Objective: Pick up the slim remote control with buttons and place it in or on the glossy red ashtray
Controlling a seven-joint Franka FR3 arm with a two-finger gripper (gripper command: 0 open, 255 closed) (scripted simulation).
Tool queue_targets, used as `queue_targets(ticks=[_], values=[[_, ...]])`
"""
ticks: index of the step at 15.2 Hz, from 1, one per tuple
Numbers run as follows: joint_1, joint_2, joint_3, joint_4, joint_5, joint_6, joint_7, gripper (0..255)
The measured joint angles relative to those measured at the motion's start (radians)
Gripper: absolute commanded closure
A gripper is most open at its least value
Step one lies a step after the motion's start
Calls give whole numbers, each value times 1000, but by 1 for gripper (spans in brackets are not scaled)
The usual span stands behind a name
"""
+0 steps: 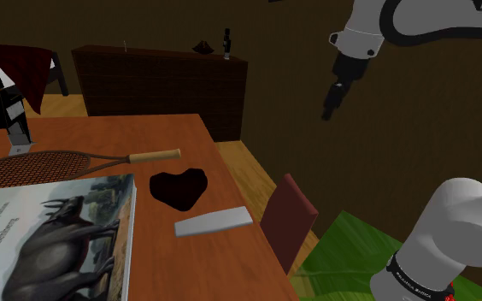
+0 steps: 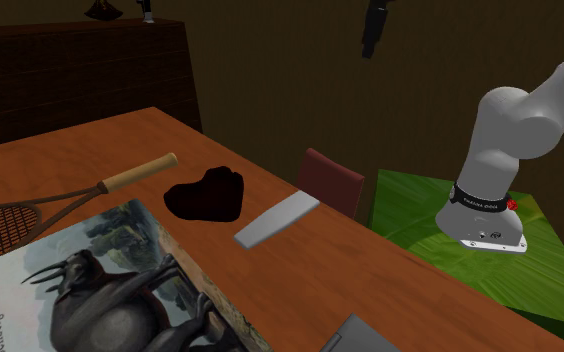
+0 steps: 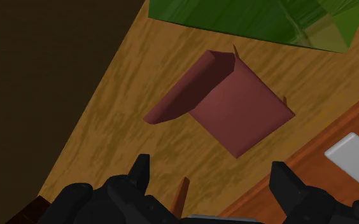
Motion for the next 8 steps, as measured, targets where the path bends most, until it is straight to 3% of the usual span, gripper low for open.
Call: queue_targets(ticks=[8], values=[[66, 148, 26, -3, 29, 127, -65, 0]])
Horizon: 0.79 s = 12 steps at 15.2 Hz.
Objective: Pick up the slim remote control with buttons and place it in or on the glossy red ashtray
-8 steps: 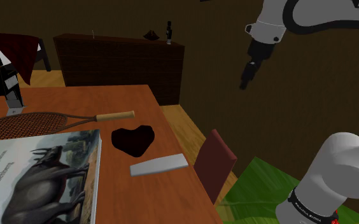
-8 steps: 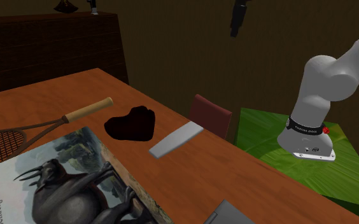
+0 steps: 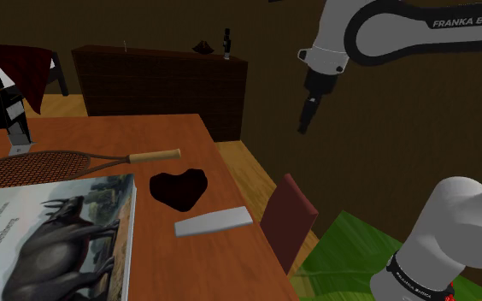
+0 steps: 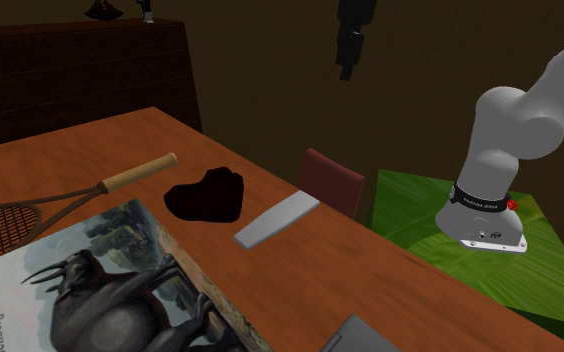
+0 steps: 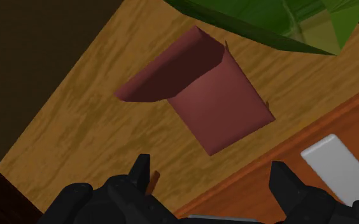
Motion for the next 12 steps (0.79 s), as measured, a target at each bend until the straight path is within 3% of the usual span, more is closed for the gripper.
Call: queue_targets(ticks=[12], values=[[120, 320, 73, 65, 45, 207, -138, 0]])
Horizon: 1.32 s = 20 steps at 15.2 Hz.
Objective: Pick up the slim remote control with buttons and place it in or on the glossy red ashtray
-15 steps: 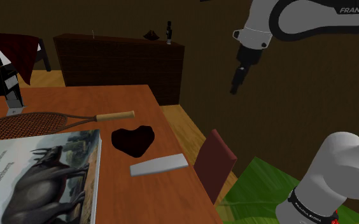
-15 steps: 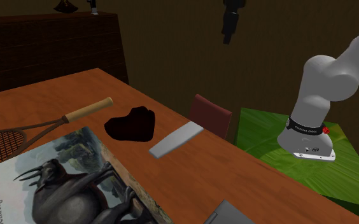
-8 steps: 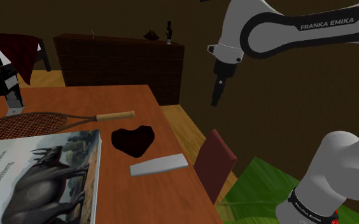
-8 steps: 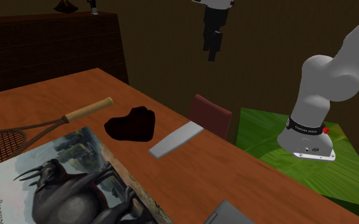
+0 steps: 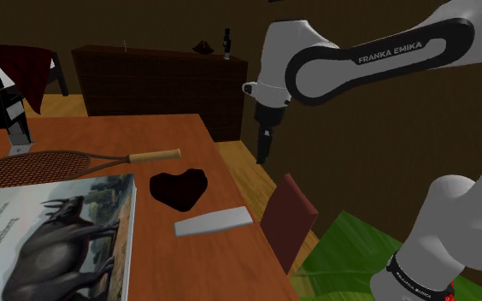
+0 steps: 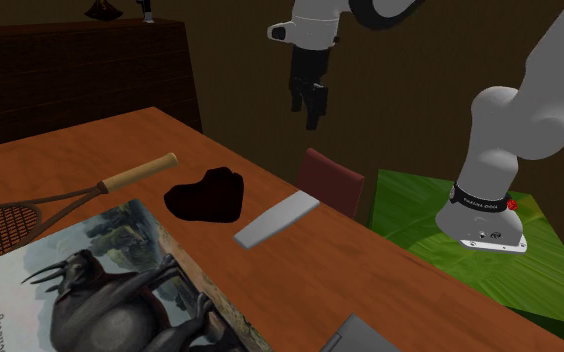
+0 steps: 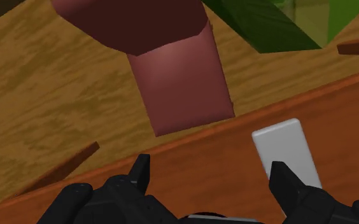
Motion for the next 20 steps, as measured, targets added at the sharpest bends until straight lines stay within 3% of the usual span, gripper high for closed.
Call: queue_targets(ticks=[15, 20], values=[[134, 381, 128, 141, -6, 172, -147, 0], [144, 434, 134, 128, -21, 231, -147, 0]])
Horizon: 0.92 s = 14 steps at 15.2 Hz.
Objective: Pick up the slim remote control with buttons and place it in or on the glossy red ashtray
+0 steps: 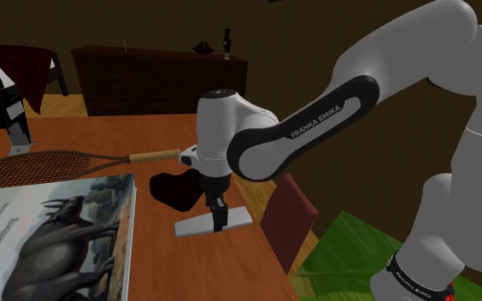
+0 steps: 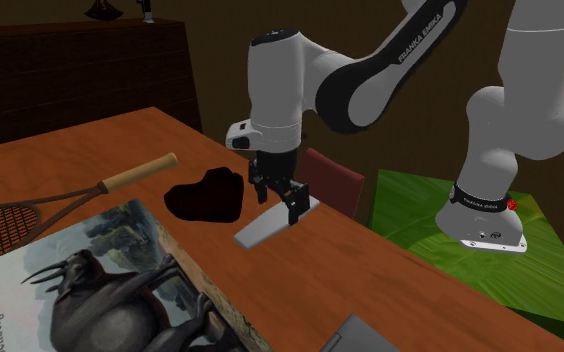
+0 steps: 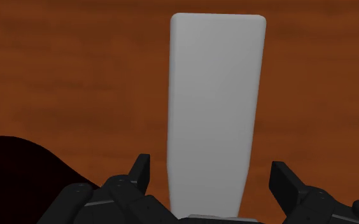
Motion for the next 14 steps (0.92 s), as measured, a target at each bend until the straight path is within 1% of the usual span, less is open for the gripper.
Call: queue_targets(ticks=[4, 10, 11, 14], values=[[2, 25, -2, -12, -11, 36, 7, 0], [3, 31, -2, -12, -13, 42, 9, 0], [3, 31, -2, -12, -13, 42, 9, 255], [3, 31, -2, -13, -13, 42, 9, 255]])
